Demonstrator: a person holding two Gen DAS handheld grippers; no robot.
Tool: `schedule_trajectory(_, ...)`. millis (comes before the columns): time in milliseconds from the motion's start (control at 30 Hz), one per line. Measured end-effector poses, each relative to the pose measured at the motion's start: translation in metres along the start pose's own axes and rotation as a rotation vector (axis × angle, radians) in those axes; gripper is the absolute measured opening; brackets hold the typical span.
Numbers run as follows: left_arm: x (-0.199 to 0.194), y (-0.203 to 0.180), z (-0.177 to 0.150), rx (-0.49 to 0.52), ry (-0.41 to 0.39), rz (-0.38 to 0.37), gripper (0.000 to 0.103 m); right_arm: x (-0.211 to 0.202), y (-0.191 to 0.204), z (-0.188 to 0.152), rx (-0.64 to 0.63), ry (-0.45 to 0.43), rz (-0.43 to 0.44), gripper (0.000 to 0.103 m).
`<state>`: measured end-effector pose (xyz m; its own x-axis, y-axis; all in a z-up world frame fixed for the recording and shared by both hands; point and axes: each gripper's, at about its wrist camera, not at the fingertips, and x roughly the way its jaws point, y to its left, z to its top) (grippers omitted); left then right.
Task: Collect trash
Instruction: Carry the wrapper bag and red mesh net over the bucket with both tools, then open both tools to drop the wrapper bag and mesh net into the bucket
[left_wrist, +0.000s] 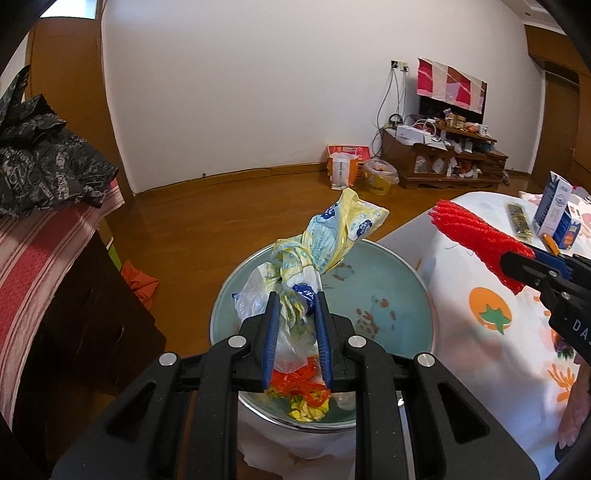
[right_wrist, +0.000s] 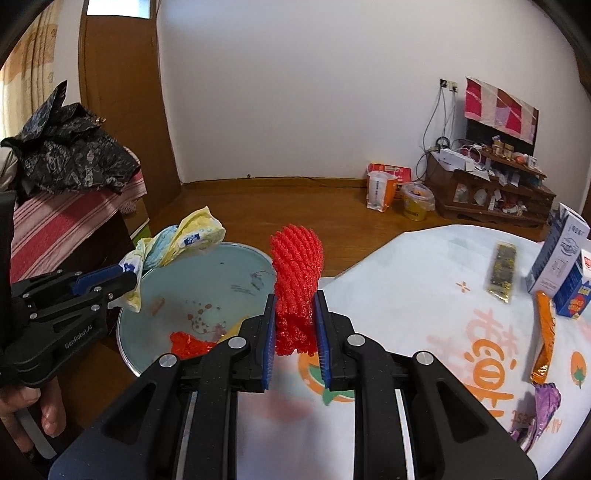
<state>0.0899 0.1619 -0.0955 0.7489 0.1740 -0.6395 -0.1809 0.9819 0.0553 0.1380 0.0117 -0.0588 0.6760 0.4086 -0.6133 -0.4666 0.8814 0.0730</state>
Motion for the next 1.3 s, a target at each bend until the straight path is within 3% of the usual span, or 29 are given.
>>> schedule_trajectory(400,0.006,0.012,-0.004,-0.014,0.017,0.049,0.020,0.010,0.012,0.001,-0.031,0.019,0.021,0.020)
schedule_trajectory(1300,0.009,0.014,-0.004,-0.034,0.029,0.038,0.024,0.013,0.024,0.000,-0.077,0.033,0.052,0.022)
